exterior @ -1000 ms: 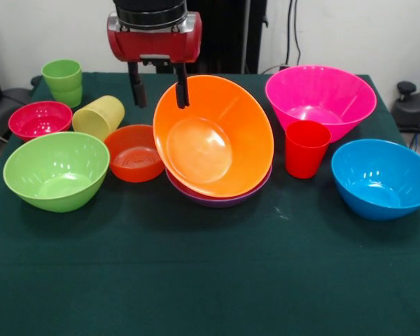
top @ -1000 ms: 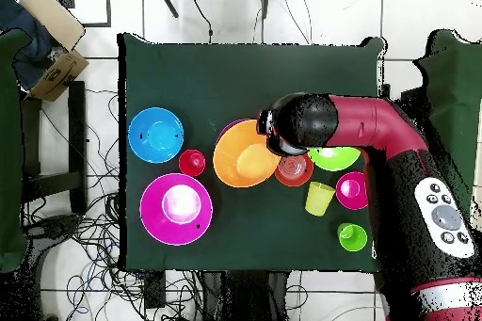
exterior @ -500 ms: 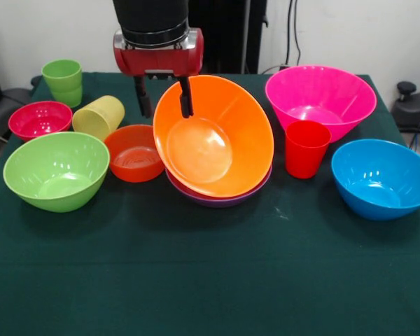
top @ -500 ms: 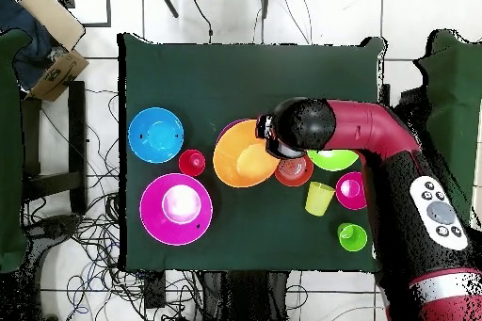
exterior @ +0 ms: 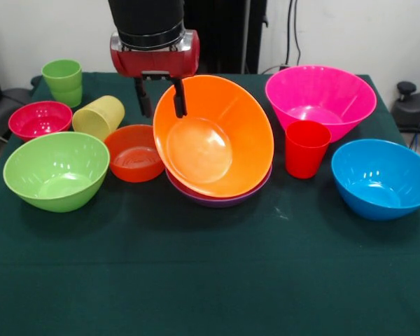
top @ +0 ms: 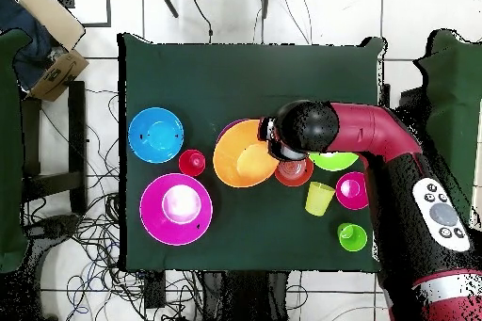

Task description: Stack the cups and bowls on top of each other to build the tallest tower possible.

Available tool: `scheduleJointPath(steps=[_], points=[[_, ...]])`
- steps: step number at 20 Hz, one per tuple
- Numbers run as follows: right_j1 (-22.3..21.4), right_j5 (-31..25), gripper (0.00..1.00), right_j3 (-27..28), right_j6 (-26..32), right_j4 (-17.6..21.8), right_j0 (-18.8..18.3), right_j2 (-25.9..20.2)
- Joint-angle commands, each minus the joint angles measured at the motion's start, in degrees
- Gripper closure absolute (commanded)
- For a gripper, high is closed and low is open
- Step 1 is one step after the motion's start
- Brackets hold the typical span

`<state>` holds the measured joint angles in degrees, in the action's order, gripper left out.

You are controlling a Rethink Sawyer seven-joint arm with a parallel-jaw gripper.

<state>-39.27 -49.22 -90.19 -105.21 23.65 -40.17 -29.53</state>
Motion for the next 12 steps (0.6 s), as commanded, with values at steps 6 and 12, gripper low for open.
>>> scheduleJointPath(steps=[6, 12], points=[[2.1, 0.0, 1.0, -2.2, 4.6, 4.8, 0.5, 2.3], [1.7, -0.5, 1.0, -2.9, 7.1, 4.3, -0.8, 1.1]])
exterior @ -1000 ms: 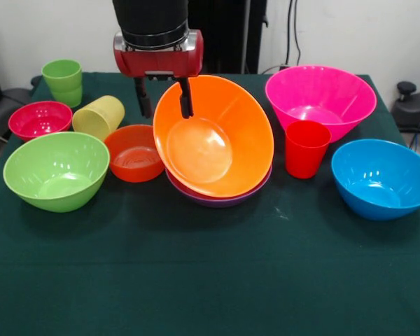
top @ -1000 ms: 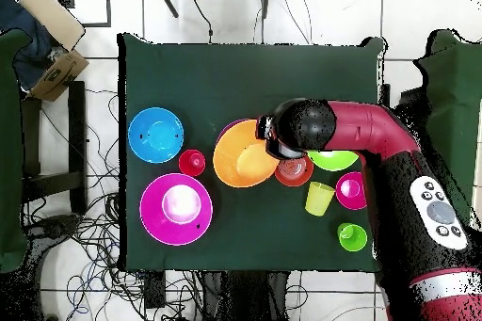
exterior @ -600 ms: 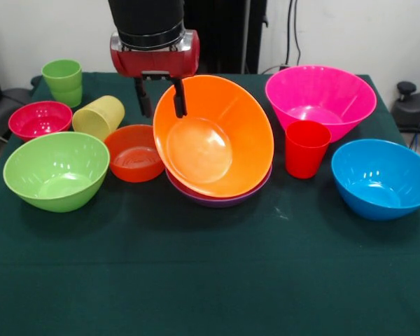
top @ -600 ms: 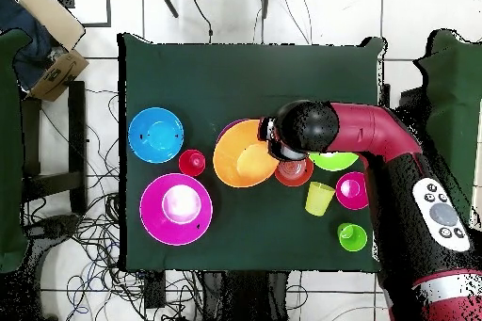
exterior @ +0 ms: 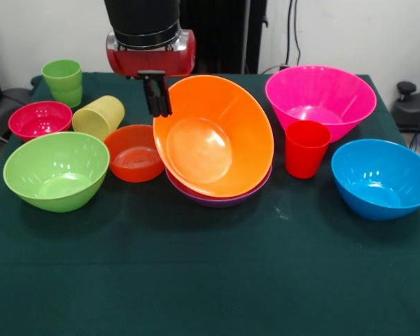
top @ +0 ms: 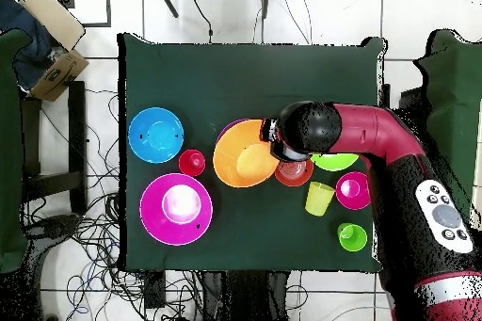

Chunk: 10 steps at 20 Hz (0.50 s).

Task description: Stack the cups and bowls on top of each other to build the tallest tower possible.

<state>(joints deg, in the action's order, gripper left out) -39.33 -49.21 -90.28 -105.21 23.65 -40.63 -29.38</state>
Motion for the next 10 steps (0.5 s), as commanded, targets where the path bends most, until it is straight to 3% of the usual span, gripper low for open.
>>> scheduleJointPath(steps=[1, 10], points=[[1.8, -0.8, 1.0, -2.8, 7.8, 4.5, -0.6, 0.7], [1.8, -1.5, 1.0, -2.2, 7.3, 4.8, 0.2, 0.9]])
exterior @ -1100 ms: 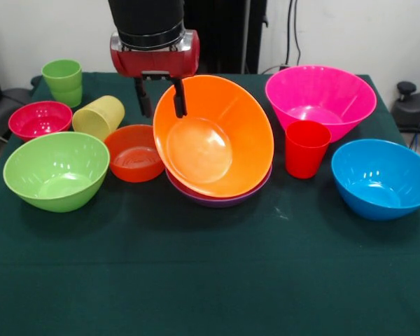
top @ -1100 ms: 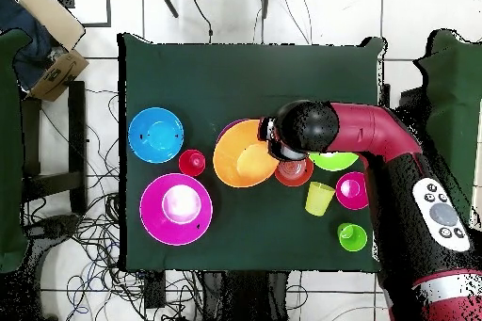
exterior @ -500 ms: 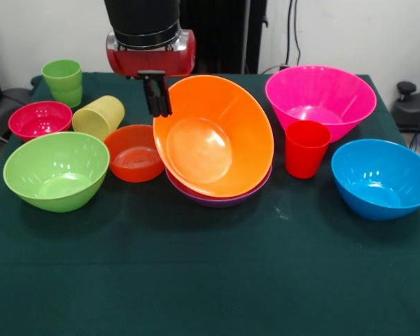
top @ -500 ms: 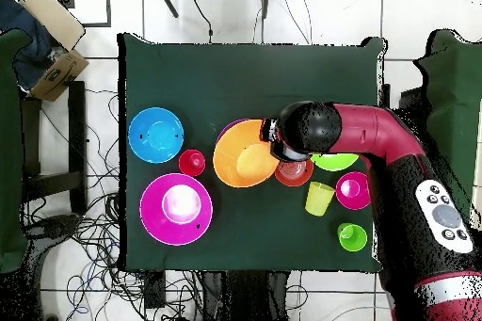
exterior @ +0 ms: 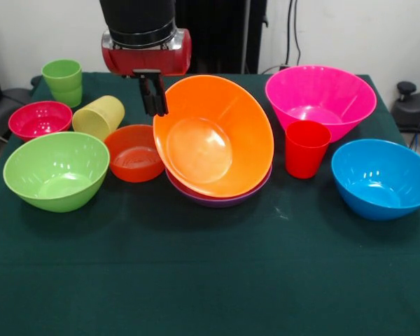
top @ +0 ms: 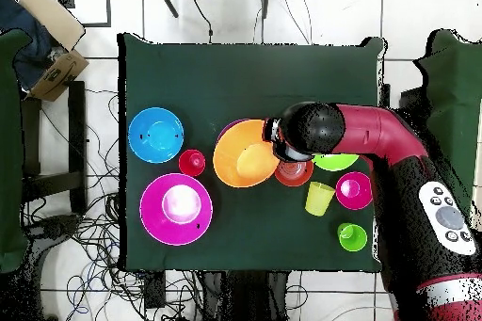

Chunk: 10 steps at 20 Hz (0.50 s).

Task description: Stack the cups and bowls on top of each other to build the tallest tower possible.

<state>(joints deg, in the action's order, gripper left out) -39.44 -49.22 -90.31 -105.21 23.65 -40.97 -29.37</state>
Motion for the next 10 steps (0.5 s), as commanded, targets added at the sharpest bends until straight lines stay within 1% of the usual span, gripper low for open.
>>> scheduleJointPath(steps=[1, 3, 7, 10], points=[[1.9, -1.8, 1.0, -2.0, 7.6, 4.9, 0.6, 0.9], [1.8, -2.0, 1.0, -2.1, 7.7, 4.9, 0.5, 0.9], [1.6, -2.3, 1.0, -1.7, 6.2, 4.4, 1.0, 1.4], [1.5, -1.3, 1.0, -2.2, 5.9, 4.5, 0.9, 1.3]])
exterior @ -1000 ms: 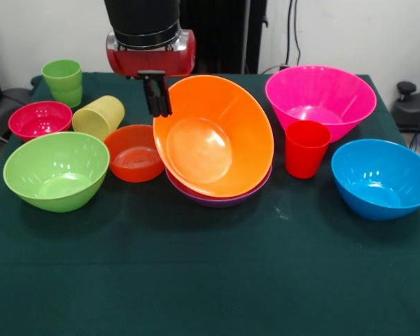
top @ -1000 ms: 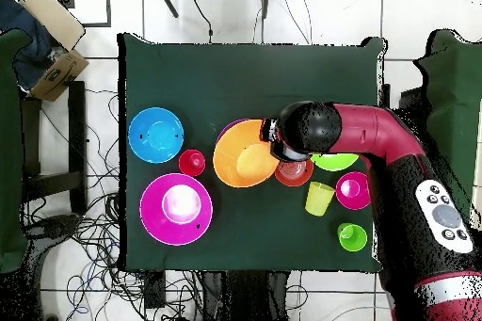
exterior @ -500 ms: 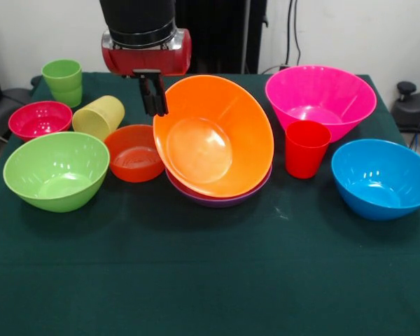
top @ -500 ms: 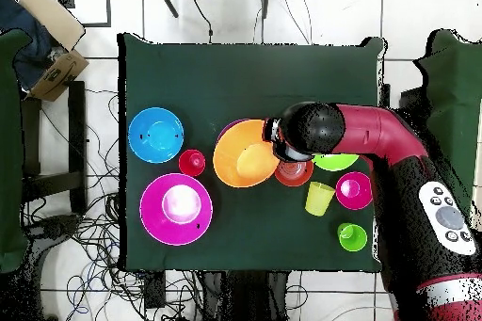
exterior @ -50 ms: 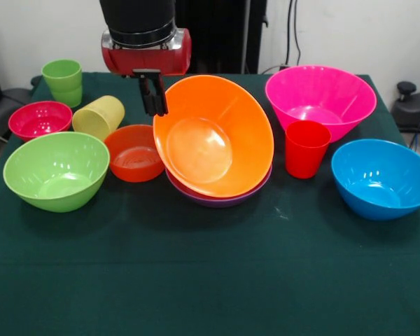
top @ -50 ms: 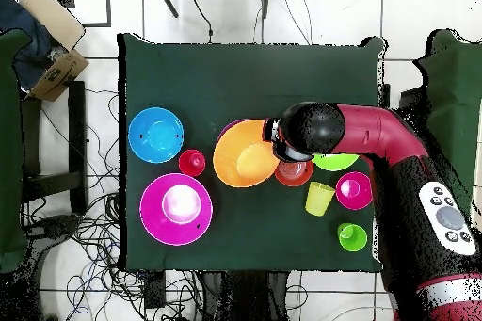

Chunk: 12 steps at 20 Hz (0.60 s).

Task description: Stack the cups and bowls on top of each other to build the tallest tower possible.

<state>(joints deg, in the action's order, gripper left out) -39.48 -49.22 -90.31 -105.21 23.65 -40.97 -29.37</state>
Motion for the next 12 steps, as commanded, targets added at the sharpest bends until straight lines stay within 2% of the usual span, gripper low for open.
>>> scheduleJointPath(steps=[1, 2, 3, 12], points=[[1.5, -0.7, 1.0, -2.5, 6.3, 4.8, 0.8, 1.2], [1.2, -1.4, 1.0, -2.7, 8.7, 5.5, 0.6, 0.5], [1.3, -1.2, 1.0, -2.7, 6.9, 4.9, 0.9, 1.1], [1.4, -1.5, 1.0, -2.3, 5.5, 4.5, 1.4, 1.5]])
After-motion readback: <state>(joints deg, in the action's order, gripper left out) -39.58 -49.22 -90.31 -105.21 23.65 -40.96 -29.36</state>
